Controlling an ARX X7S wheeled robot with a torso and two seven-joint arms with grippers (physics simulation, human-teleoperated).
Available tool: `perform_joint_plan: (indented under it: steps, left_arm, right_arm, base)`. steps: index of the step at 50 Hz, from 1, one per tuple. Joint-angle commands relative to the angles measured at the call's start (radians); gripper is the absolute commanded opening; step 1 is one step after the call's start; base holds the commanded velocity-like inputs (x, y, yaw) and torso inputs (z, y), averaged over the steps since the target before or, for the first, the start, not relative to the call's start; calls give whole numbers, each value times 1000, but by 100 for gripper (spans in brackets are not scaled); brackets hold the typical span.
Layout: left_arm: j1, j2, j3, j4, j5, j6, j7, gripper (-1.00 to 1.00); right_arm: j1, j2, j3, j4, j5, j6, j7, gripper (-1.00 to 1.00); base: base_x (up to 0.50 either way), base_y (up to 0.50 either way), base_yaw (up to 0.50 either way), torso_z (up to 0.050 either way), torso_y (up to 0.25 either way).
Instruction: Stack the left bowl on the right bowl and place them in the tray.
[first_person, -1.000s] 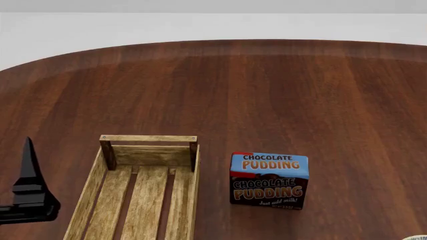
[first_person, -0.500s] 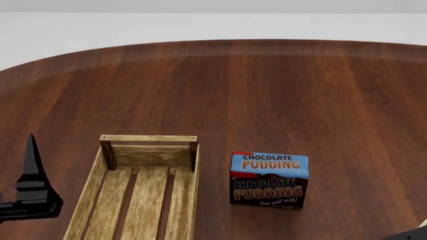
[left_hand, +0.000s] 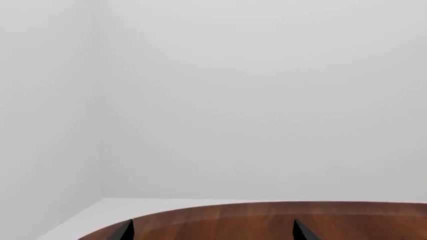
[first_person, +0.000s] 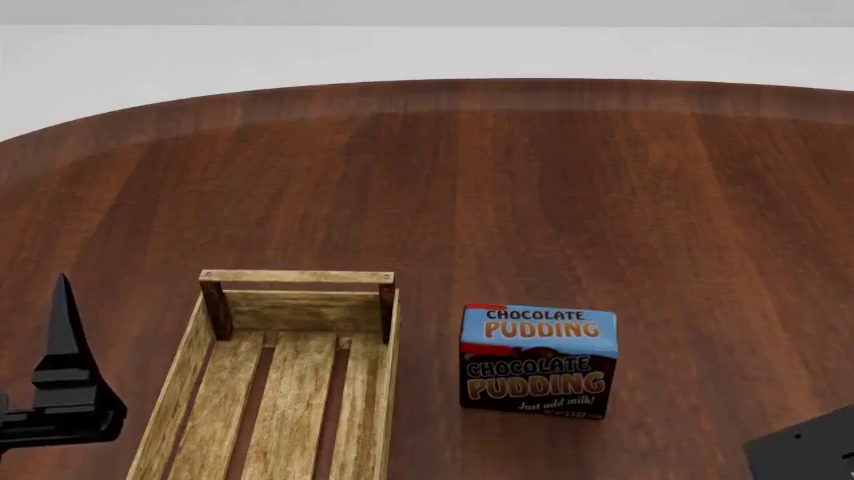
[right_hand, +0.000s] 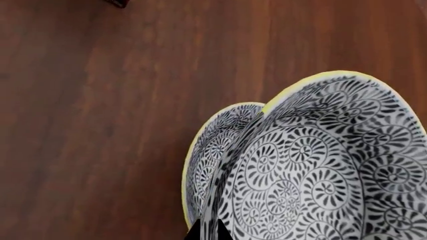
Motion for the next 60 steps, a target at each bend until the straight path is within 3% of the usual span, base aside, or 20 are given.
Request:
perform_joint_plan:
  steps: [1, 18, 28, 60]
  left_arm:
    - [4, -2, 4, -4, 1, 6, -5, 100]
    - [-5, -5, 9, -2, -2, -2, -11, 100]
    - [-16, -3, 18, -16, -3, 2, -10, 100]
    - [4, -16, 10, -16, -9, 18, -21, 100]
  right_arm:
    - [101, -6, -62, 74, 7, 77, -33, -100]
    - [331, 26, -287, 174, 83, 91, -61, -100]
    - [475, 1, -439, 257, 6, 77, -151, -100]
    - [505, -48, -590, 411, -99, -47, -298, -100]
  base:
    - [0, 0, 0, 0, 0]
    - [0, 0, 0, 0, 1]
    - [0, 0, 0, 0, 0]
    - [0, 0, 0, 0, 0]
